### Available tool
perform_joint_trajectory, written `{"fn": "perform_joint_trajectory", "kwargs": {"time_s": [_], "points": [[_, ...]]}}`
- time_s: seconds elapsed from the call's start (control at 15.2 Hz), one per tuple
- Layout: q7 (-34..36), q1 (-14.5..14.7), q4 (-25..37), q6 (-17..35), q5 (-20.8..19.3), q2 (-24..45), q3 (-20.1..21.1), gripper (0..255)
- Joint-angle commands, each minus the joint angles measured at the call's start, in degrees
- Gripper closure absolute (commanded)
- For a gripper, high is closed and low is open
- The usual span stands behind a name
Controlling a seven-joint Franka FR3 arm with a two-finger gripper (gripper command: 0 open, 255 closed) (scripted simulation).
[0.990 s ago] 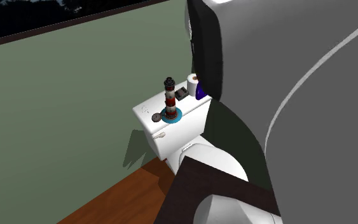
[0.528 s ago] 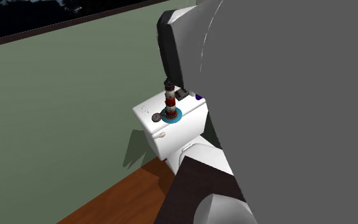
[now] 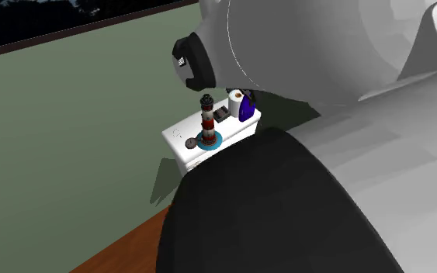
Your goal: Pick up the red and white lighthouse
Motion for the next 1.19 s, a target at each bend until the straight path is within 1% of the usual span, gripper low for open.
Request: {"fn": "perform_joint_trajectory", "kwargs": {"time_s": [0.0,0.13,0.26,0.4,0.59,0.73,0.92,0.99,1.12], "points": [[6.3,-1.9,2.4,1.4,-4.9,5.2,3.8,0],[13.1,-3.2,5.6,1.4,-11.3,11.2,7.0,0],[20.3,-3.1,9.4,0.4,-18.8,18.0,9.0,0],[26.8,-0.9,13.6,-1.5,-26.0,24.8,9.0,0],[33.8,4.9,20.4,-4.5,-34.0,33.8,6.4,0],[37.0,9.0,25.2,-6.4,-37.9,39.0,4.3,0],[40.3,14.9,33.1,-9.1,-42.1,46.4,1.3,0],[40.6,15.6,34.2,-9.5,-42.6,47.4,0.9,0],[41.4,16.0,33.9,-8.6,-43.4,48.2,0.3,0]]}}
